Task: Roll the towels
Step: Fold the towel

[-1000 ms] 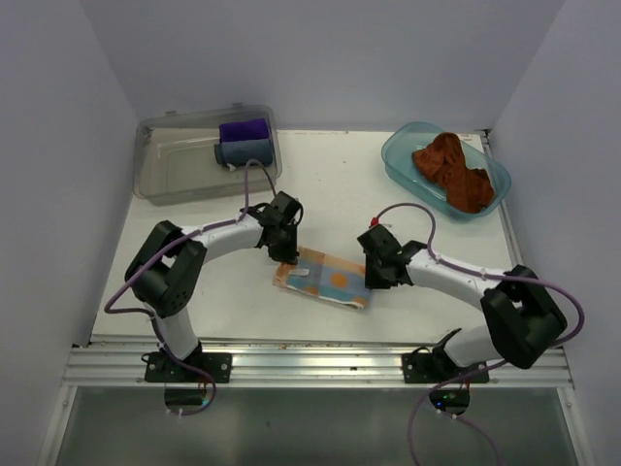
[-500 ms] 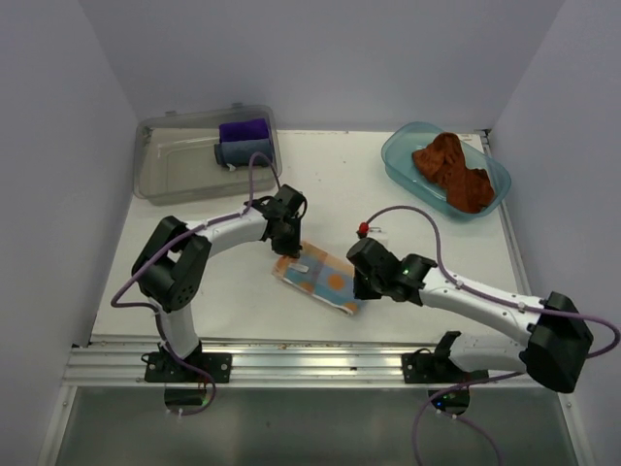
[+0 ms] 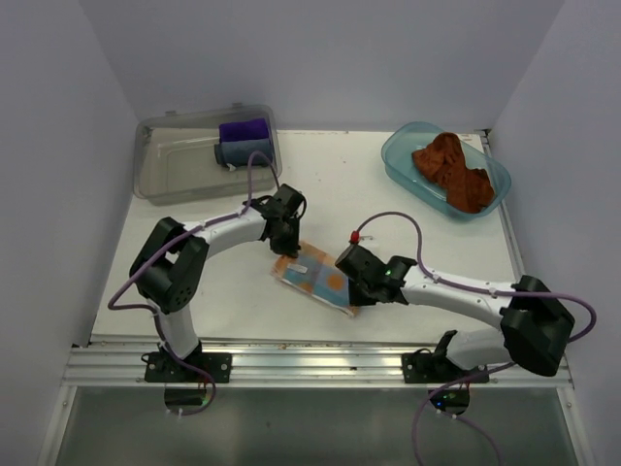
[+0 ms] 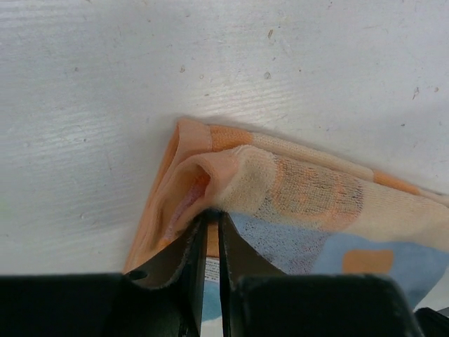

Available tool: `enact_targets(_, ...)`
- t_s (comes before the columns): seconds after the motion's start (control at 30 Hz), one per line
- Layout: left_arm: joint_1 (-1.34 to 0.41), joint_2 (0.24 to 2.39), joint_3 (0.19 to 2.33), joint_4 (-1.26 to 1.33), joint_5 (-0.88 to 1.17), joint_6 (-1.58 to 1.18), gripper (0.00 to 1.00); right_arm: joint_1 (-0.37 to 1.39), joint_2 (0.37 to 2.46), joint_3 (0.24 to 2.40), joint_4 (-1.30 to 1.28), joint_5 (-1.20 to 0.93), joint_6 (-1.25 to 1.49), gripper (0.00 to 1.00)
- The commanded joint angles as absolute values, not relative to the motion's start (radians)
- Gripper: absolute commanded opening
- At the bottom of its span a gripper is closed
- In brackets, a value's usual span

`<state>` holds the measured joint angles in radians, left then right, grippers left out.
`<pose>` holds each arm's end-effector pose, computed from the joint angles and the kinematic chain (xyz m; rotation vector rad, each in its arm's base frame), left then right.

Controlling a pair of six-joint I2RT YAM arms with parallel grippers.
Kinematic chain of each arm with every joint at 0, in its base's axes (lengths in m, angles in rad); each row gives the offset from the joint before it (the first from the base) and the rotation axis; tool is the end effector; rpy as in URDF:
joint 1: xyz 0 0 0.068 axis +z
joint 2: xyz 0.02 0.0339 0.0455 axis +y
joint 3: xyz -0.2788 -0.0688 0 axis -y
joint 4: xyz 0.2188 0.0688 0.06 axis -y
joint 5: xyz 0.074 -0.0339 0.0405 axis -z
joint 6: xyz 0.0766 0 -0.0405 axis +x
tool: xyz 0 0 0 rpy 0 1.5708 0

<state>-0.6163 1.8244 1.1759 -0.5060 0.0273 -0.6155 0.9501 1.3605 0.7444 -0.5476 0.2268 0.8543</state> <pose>0.2937 -0.2106 0.1613 0.0092 2.7936 -0.3720 0.1500 0.1803 0.1722 -0.0660 2.7034 0.2470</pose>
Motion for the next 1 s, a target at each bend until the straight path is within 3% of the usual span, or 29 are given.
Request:
enact_targets(0.0,-0.611,1.737,1.212,-0.549,-0.023,-0.589,0.16,0.930,1.255,0.831,-0.636,0.354,0.839,0.03)
enact_targets(0.2,-0.611,1.623,1.247,-0.597,-0.060,-0.589,0.24,0.763,1.284,0.861,-0.614,0.318,0.717,0.03)
enact_targets(0.6,-0.617,1.502,1.057,-0.545,0.029,-0.641,0.23,0.693,1.551,0.947,-0.532,0.284,0.624,0.01)
enact_targets(0.8,-0.621,1.589,0.979,-0.445,0.080,-0.647,0.23,0.684,1.583,0.875,-0.494,0.290,0.652,0.00)
enact_targets(0.97,-0.621,1.730,1.063,-0.440,0.060,-0.618,0.22,0.696,1.499,0.743,-0.462,0.233,0.733,0.00)
